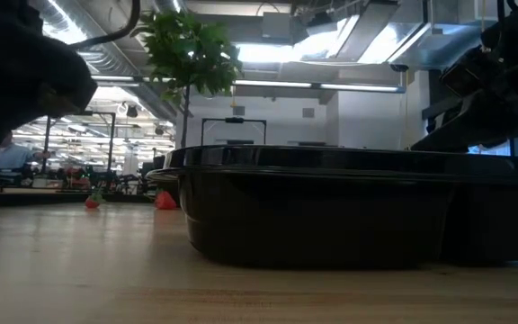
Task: Pick and placing Produce into tupperware
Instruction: Put the blackberry into the left side of the black container
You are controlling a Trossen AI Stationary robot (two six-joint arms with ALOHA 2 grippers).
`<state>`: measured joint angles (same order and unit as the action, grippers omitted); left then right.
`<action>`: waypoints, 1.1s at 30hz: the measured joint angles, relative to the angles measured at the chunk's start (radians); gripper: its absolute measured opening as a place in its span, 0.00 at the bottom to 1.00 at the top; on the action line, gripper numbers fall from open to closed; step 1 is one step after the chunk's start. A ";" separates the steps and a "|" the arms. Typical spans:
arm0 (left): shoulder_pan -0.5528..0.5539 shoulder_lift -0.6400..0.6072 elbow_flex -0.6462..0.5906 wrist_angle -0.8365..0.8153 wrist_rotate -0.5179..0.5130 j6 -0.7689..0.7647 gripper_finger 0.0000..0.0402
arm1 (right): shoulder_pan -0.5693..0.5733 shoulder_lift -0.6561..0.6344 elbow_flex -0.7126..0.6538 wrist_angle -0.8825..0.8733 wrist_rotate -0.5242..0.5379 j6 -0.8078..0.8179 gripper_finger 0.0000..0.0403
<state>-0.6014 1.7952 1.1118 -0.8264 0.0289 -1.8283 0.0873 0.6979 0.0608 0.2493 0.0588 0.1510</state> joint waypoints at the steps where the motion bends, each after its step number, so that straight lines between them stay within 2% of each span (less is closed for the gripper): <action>1: 0.000 0.007 0.000 0.009 0.006 0.003 0.47 | 0.000 0.000 0.000 -0.002 0.000 0.000 0.34; 9: 0.005 0.026 0.000 0.013 0.033 0.010 0.47 | 0.000 0.000 0.000 -0.009 0.000 0.000 0.34; 16: 0.005 0.026 0.000 0.033 0.026 0.114 0.47 | 0.000 0.000 0.000 -0.009 0.000 -0.002 0.34; 23: 0.005 0.026 0.000 0.032 0.016 0.111 0.47 | 0.000 0.000 0.000 -0.009 0.000 -0.002 0.34; 29: 0.002 0.033 0.000 0.021 0.080 0.111 0.47 | 0.000 0.000 0.000 -0.009 0.000 -0.002 0.34; 33: 0.002 0.036 0.000 0.018 0.067 0.111 0.47 | 0.000 0.000 0.000 -0.008 0.000 -0.002 0.34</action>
<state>-0.5999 1.8317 1.1118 -0.8088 0.0958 -1.7168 0.0875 0.6983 0.0608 0.2409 0.0586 0.1490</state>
